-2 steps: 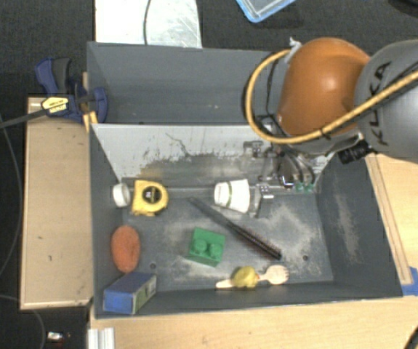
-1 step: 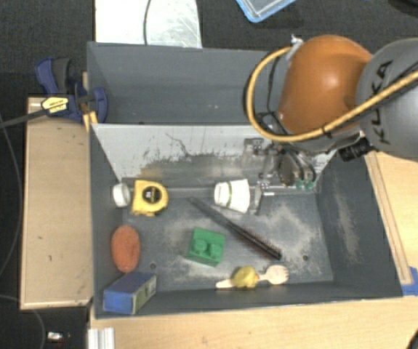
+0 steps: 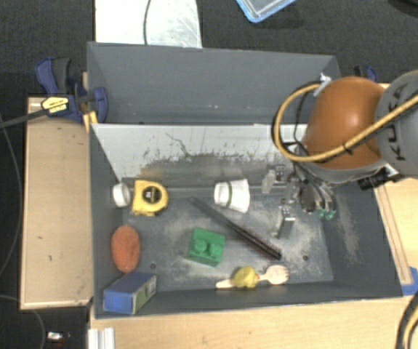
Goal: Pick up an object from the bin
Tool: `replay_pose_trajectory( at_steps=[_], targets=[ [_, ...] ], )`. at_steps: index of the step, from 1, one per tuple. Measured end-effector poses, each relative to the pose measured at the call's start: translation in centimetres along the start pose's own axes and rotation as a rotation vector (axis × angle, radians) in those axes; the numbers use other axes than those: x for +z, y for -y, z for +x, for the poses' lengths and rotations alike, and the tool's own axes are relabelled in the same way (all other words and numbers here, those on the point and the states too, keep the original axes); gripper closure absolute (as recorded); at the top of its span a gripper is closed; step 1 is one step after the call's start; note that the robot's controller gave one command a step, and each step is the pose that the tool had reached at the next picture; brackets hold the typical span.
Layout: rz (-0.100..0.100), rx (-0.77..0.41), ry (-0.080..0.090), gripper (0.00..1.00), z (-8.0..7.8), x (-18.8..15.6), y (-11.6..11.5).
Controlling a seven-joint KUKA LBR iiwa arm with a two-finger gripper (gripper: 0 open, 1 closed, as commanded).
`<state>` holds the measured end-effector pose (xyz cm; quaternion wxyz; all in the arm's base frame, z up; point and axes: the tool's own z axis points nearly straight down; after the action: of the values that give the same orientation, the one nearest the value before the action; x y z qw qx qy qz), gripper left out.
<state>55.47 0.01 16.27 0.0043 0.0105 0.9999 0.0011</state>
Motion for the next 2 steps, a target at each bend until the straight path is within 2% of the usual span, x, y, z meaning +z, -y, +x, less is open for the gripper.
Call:
replay_pose_trajectory(
  at_steps=[1,2],
  targets=[
    [0.002,0.061,-0.003,0.0,0.8,2.4,1.7],
    [0.002,0.019,-0.002,0.0,5.3,8.5,4.4]
  ],
)
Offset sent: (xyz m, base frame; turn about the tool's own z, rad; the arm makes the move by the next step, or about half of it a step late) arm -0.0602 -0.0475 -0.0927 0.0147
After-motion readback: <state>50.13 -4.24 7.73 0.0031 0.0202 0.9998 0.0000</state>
